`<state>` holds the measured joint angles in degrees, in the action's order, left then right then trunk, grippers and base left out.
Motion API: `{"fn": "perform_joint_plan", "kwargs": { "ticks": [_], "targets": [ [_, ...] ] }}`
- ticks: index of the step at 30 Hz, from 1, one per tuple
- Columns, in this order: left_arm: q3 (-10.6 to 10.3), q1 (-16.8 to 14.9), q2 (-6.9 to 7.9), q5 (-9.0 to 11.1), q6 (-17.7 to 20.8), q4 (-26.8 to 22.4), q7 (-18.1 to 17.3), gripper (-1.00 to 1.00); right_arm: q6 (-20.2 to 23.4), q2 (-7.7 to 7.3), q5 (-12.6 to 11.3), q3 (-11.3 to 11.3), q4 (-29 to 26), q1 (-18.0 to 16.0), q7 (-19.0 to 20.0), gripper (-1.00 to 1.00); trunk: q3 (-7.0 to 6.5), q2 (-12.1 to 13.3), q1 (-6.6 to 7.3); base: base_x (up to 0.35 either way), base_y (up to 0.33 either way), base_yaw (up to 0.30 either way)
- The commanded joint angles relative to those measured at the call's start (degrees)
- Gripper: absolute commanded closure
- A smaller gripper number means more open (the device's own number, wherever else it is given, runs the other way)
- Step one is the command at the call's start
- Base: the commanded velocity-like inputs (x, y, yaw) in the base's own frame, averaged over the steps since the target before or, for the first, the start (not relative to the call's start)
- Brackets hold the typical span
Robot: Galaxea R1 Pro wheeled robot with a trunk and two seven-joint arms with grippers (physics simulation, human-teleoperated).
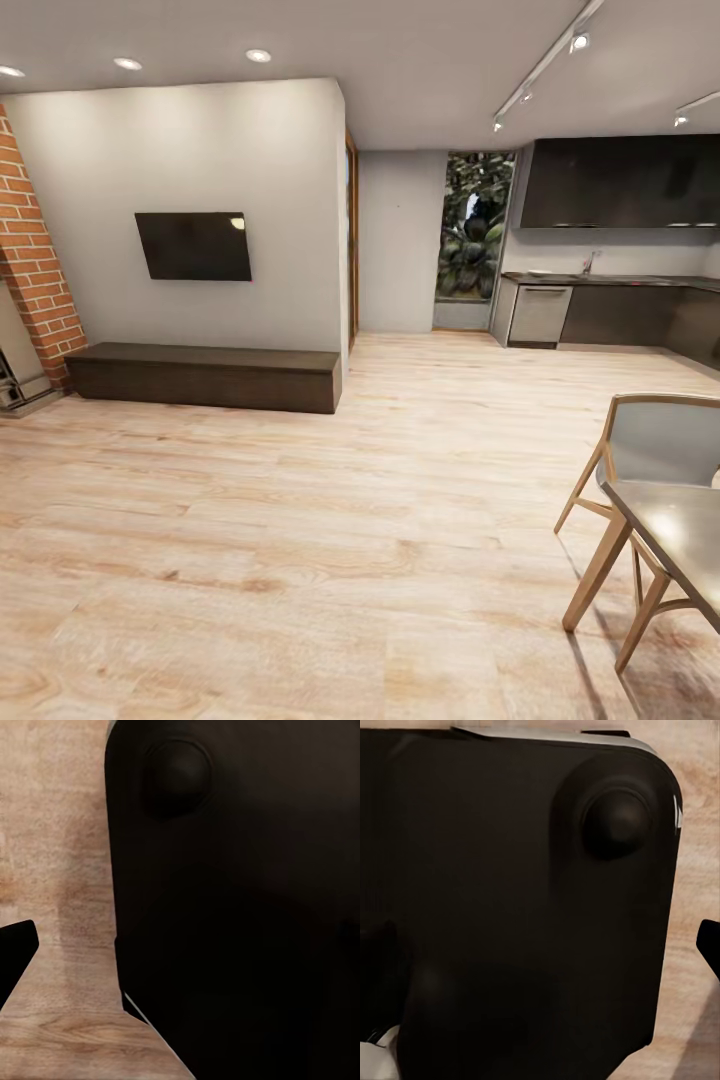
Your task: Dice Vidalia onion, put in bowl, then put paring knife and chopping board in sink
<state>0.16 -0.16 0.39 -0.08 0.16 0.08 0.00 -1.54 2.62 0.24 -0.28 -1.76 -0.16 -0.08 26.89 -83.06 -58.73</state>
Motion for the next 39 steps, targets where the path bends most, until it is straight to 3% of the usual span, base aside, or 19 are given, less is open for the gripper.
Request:
{"fn": "perform_joint_plan", "kwargs": {
  "ticks": [1,39],
  "targets": [
    [0.02,-0.02,0.01,-0.01,0.02,0.01,0.0,-1.0,-0.29,0.01,0.02,-0.04,0.02,-0.02,-0.01,-1.0,0.04,-0.02,0.0,0.0,0.0,0.0],
    [-0.01,-0.02,-0.11,0.35,-0.08,-0.17,0.0,-1.0,-0.93,0.1,-0.08,-0.14,-1.58,-0.02,0.08,-1.0,0.04,-0.02,0.0,0.0,0.0,0.0]
  ]
}}
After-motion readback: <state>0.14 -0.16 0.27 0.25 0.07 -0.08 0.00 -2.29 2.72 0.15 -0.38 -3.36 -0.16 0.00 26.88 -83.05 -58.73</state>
